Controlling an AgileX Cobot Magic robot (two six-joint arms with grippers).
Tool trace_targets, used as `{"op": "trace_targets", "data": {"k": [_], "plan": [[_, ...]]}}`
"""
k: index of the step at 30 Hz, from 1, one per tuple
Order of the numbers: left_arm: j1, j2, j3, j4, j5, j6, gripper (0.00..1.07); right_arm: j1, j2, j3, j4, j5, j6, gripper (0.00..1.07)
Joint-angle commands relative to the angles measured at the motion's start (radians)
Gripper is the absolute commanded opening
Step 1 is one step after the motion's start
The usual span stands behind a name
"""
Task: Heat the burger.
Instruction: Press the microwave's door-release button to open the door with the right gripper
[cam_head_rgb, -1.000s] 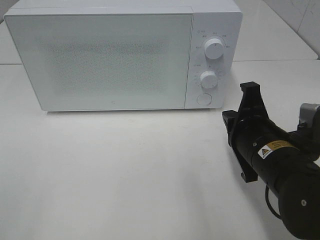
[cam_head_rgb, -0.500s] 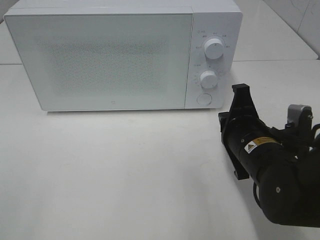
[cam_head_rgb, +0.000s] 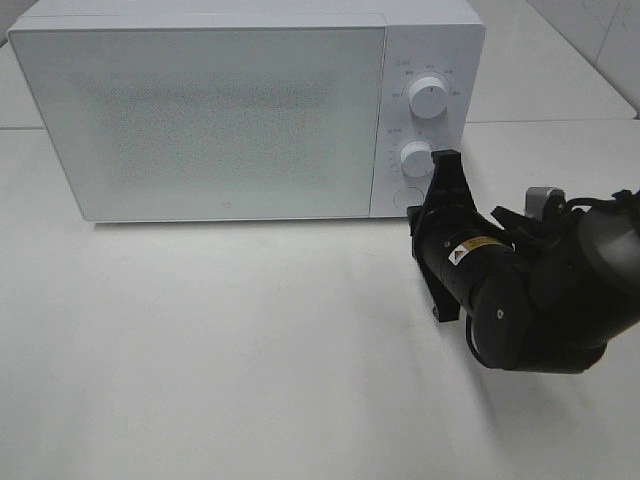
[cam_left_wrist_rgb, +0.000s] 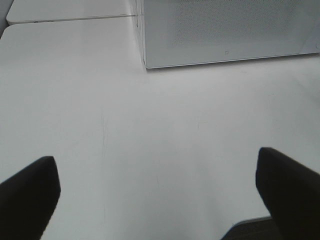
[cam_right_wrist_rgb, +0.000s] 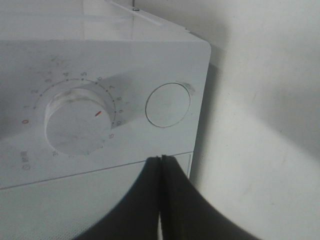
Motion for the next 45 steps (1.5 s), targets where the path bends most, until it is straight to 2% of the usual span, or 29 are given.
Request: {"op": "trace_targets", "data": {"k": [1,5,12,28,35,45], "plan": [[0.003,-0.016,0.000,-0.005,-0.013,-0.003,1.00,-0.027,0.014,-0.030,-0.034,0.013,0.013,0.00],[0.003,-0.016,0.000,-0.005,-0.013,-0.003,1.00,-0.070,0.050,-0.086,-0.073,0.051,0.013,0.00],[0.003,-0.016,0.000,-0.005,-0.013,-0.003,1.00,-0.090,0.089,-0.144,-0.088,0.067,0.021,0.00],[0.003,-0.016,0.000,-0.005,-0.013,-0.003,1.00,-0.114,0.166,-0.257,0.003,0.094,0.021,0.00],[0.003,-0.016,0.000,-0.005,-0.013,-0.003,1.00,-0.114,0.198,-0.327,0.035,-0.014,-0.001,0.00],[0.003,-0.016,0.000,-0.005,-0.013,-0.003,1.00,-0.125,0.216,-0.406,0.017,-0.175,-0.026,0.00]]}}
